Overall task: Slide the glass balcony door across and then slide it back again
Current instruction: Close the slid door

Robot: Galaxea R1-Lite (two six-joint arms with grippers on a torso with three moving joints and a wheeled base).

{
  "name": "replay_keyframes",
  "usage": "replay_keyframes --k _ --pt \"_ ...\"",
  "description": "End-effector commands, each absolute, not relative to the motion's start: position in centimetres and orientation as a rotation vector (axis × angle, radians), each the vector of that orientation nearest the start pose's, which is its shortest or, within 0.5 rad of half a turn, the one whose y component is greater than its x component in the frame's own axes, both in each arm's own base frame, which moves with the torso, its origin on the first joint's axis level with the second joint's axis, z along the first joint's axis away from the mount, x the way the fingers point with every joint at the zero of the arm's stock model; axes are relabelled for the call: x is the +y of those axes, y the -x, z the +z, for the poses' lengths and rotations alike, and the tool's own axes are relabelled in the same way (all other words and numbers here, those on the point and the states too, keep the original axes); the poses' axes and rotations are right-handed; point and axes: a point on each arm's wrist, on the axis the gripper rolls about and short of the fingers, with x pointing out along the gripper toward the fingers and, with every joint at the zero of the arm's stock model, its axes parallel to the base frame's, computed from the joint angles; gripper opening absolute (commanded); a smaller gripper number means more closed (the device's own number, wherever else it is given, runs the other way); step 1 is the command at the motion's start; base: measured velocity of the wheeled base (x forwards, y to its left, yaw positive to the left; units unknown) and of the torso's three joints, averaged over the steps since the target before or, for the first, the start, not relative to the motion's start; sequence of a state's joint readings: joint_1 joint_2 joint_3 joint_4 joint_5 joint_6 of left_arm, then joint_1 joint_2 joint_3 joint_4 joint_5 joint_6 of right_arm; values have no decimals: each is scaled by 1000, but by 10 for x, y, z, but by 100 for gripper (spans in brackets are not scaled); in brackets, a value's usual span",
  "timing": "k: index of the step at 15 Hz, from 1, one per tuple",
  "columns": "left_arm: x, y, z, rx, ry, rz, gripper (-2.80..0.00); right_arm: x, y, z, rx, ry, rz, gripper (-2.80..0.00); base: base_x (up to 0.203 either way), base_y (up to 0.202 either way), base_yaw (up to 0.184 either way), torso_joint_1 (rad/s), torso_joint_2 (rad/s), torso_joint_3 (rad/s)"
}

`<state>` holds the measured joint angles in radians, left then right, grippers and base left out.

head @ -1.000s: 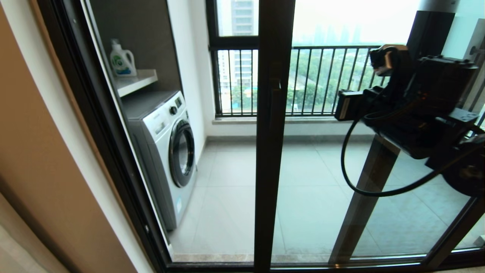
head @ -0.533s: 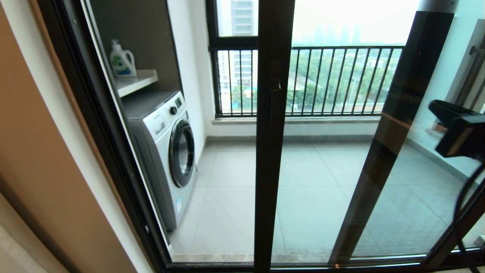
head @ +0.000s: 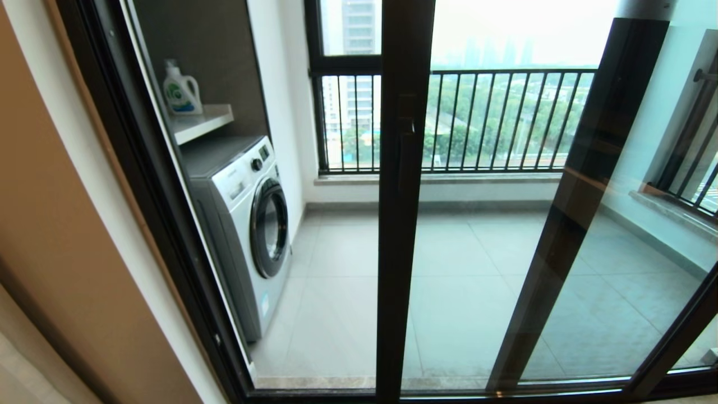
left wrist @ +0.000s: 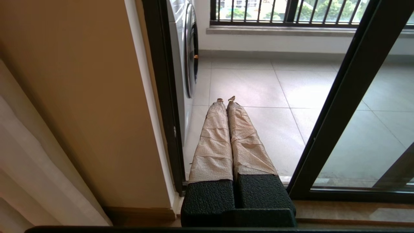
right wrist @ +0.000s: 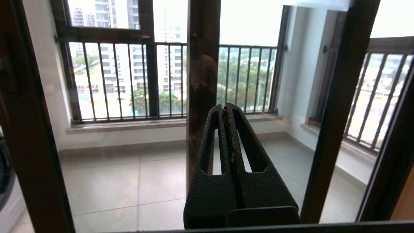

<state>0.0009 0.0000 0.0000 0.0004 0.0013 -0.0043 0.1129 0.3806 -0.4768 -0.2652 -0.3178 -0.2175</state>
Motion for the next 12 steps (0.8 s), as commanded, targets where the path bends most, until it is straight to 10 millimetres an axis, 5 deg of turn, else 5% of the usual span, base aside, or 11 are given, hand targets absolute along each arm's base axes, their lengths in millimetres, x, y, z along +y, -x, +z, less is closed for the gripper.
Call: replay_keyframes --k 1,3,8,12 --pt "0 23 76 2 5 3 -280 -8 70 207 -492 178 -265 -280 0 0 0 0 0 0" --pt "0 23 76 2 5 3 -280 -4 68 174 -468 255 -208 -280 0 0 0 0 0 0" --pt "0 23 76 2 6 3 -280 1 21 76 -44 171 22 -280 0 0 0 0 0 0" --pt "0 23 76 2 5 3 -280 1 22 74 -12 126 49 -280 0 0 0 0 0 0"
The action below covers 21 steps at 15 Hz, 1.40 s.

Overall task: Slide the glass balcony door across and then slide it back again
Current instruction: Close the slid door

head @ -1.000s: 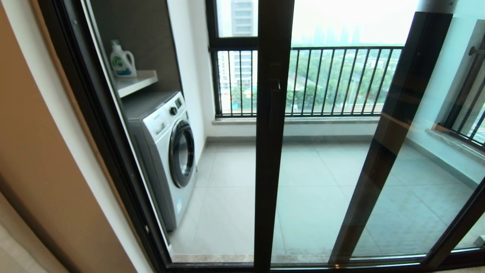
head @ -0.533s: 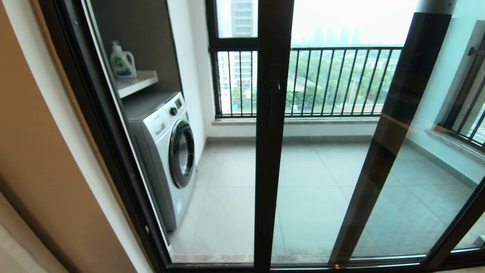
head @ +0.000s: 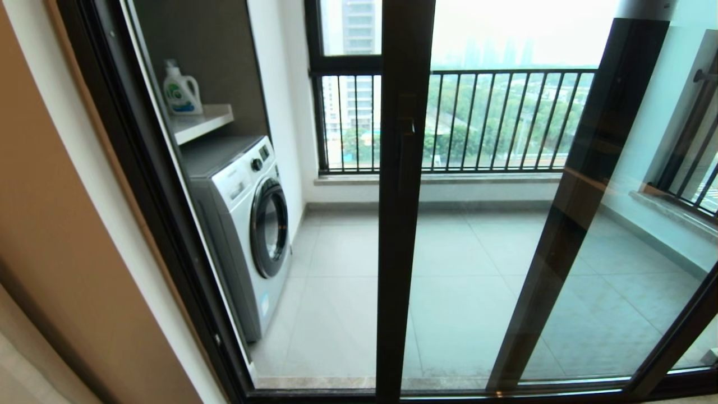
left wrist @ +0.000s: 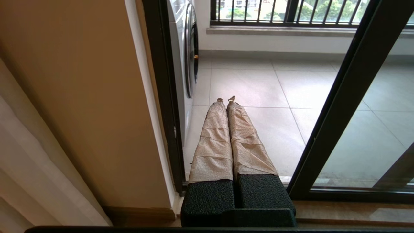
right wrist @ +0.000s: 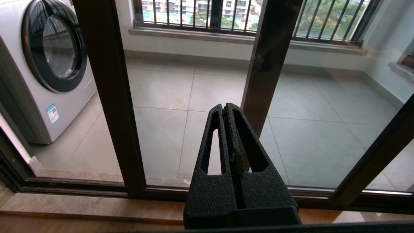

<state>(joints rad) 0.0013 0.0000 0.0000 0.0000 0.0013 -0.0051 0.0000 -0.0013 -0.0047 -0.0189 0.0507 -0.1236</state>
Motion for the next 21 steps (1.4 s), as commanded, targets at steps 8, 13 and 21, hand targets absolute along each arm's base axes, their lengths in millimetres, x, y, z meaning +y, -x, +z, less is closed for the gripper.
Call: replay_keyframes --k 8,13,21 --pt "0 23 76 0 -19 -1 -280 1 22 75 -13 88 43 -280 0 0 0 0 0 0" --pt "-1 24 96 -69 -48 -61 -280 1 22 75 -14 81 41 -280 0 0 0 0 0 0" --pt "-6 -82 202 75 -34 -292 -280 1 22 74 -13 82 41 -280 0 0 0 0 0 0"
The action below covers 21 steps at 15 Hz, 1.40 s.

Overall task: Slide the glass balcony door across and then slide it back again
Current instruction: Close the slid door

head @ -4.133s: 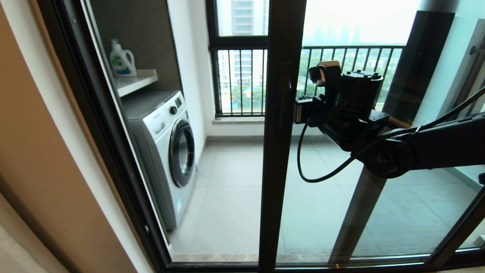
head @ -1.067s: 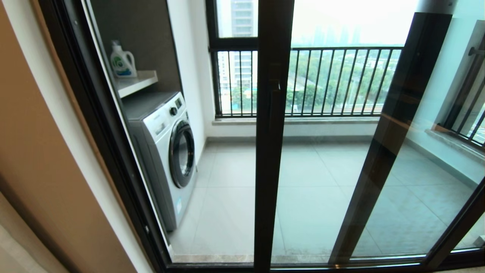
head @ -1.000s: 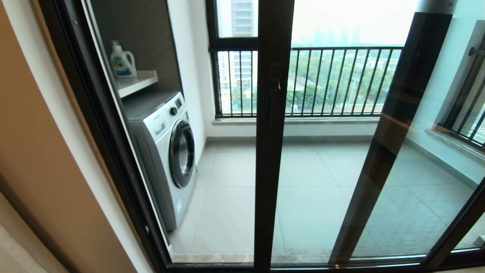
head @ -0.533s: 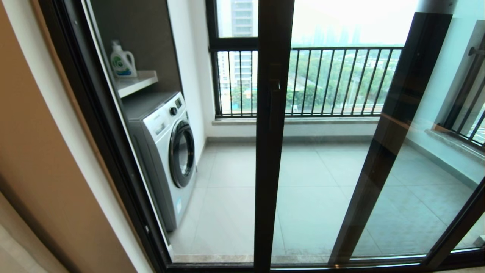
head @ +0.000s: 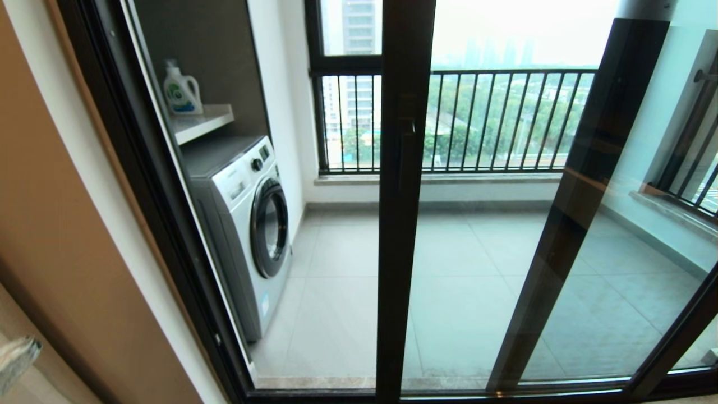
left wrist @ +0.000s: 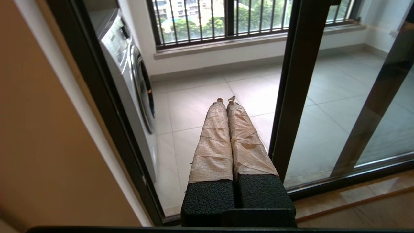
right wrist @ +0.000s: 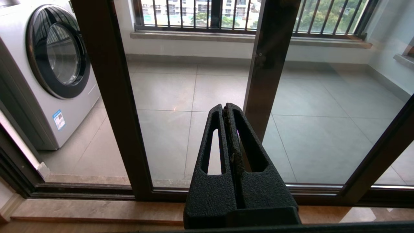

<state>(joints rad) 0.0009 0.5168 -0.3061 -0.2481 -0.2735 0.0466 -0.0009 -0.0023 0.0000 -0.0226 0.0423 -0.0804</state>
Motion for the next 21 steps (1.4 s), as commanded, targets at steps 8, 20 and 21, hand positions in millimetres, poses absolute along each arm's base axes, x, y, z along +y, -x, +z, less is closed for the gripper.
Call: replay_keyframes --k 8,20,21 --pt "-25 -291 263 -132 29 -393 -280 1 22 75 -13 81 41 -280 0 0 0 0 0 0" --pt "-162 -364 279 -185 105 -503 -280 1 22 75 -13 80 41 -280 0 0 0 0 0 0" --pt "-172 -358 281 -185 111 -532 -280 1 22 75 -14 80 42 -280 0 0 0 0 0 0"
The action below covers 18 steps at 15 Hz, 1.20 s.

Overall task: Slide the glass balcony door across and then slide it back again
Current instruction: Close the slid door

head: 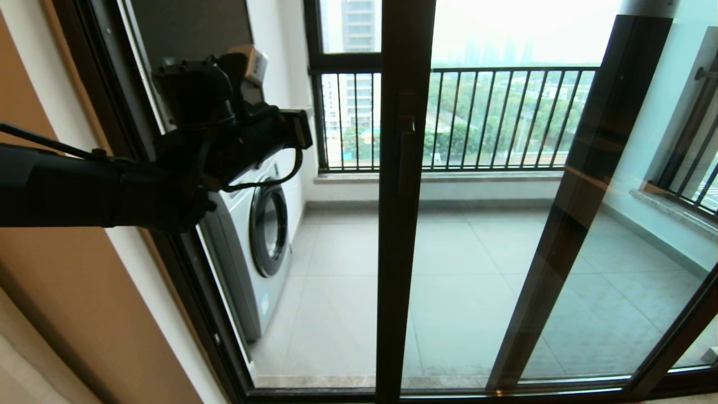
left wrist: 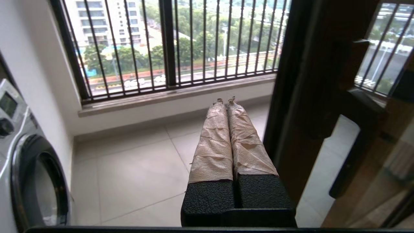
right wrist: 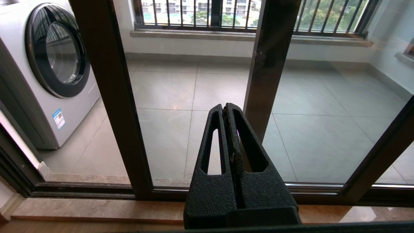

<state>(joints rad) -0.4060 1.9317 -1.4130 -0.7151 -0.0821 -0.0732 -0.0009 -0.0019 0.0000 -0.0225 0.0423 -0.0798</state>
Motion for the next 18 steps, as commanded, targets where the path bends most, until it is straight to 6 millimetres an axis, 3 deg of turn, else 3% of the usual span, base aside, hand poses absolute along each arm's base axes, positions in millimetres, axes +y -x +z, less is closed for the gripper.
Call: replay_keyframes --k 1,8,13,18 --pt "-182 -350 283 -184 121 -562 -280 1 22 75 -14 80 41 -280 0 0 0 0 0 0" --pt "-248 -312 284 -130 250 -766 -280 1 22 74 -12 80 42 -280 0 0 0 0 0 0" --pt "-288 -310 274 -119 260 -844 -280 1 22 75 -14 80 41 -280 0 0 0 0 0 0" --pt "-324 -316 243 -64 246 -847 -280 1 22 74 -12 82 41 -280 0 0 0 0 0 0"
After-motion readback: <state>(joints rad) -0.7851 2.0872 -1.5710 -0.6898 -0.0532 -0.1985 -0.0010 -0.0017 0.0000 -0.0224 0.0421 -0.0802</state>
